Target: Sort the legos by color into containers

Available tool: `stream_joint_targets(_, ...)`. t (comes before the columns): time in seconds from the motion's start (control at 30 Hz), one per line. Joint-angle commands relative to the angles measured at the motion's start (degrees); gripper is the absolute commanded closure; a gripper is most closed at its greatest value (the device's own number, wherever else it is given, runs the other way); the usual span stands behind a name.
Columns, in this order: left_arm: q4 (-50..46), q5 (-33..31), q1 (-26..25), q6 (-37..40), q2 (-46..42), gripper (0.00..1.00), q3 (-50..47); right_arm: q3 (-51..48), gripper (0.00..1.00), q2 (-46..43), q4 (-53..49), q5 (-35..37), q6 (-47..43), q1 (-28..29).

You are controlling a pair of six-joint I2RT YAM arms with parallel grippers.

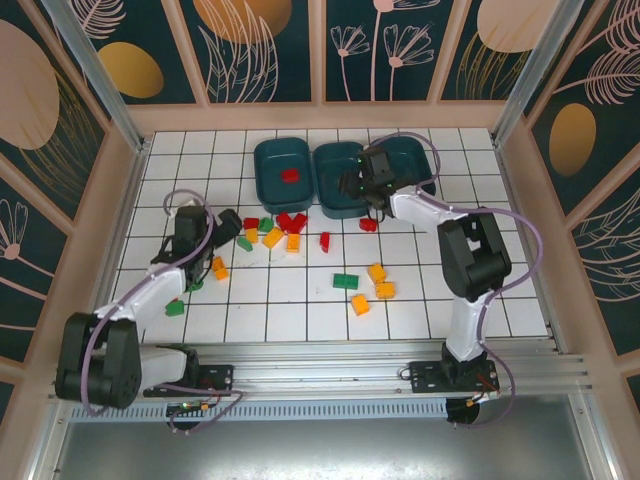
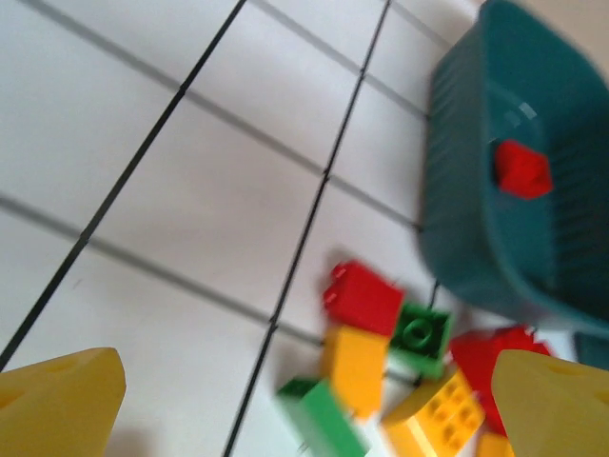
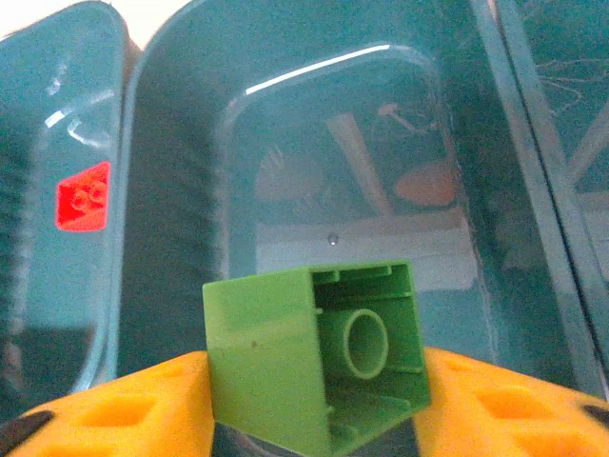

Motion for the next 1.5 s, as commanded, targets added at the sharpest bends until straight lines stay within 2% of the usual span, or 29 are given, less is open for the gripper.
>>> stream_joint_targets(0.0,-2.5,-1.2,0.1,-1.4,-7.1,0.02,-2.2,4.4,0.38,-0.9,-4.1,3.1,-1.9,1.1)
stream_joint_targets(0.1,-4.7,-0.1,0.1,-1.9,-12.5,0.01,-4.0,4.0,0.36,-4.2,-5.4,6.0,-2.8,2.3)
stream_joint_targets(0.27,-4.8,7.8,0.1,-2.4,-19.4,0.01,-5.7,-5.8,0.36,-15.2,-5.3,8.6,-1.0,3.3)
stream_joint_targets(0.4,6.6,21.6,-0.1,-7.4,-21.7,0.01,-12.4,-17.5,0.36,-25.4,-5.5,10.6,2.8,4.4)
stream_joint_targets(0.47,10.4,24.9,-1.7,-8.9,-21.7,0.02,-15.1,-23.5,0.35,-28.9,-6.5,9.3,4.5,4.4)
stream_joint_targets(0.6,12.3,23.1,-11.4,-7.8,-20.1,0.02,-16.1,-34.0,0.35,-32.8,-8.0,6.4,7.6,6.7)
stream_joint_targets(0.7,17.1,24.2,-18.1,-8.8,-16.6,0.01,-15.5,-37.5,0.34,-33.1,-8.8,7.6,9.8,8.5)
stream_joint_targets(0.8,20.5,23.9,-22.5,-9.2,-14.8,0.02,-14.5,-39.1,0.34,-32.1,-8.9,10.0,10.9,9.7)
stream_joint_targets(0.9,22.5,22.5,-23.9,-9.9,-14.9,0.02,-14.4,-39.7,0.34,-30.9,-9.7,11.9,11.0,10.0)
stream_joint_targets(1.47,18.7,21.3,-24.0,-10.5,-18.5,0.02,-14.5,-41.6,0.44,-29.9,-6.0,7.3,7.6,11.0)
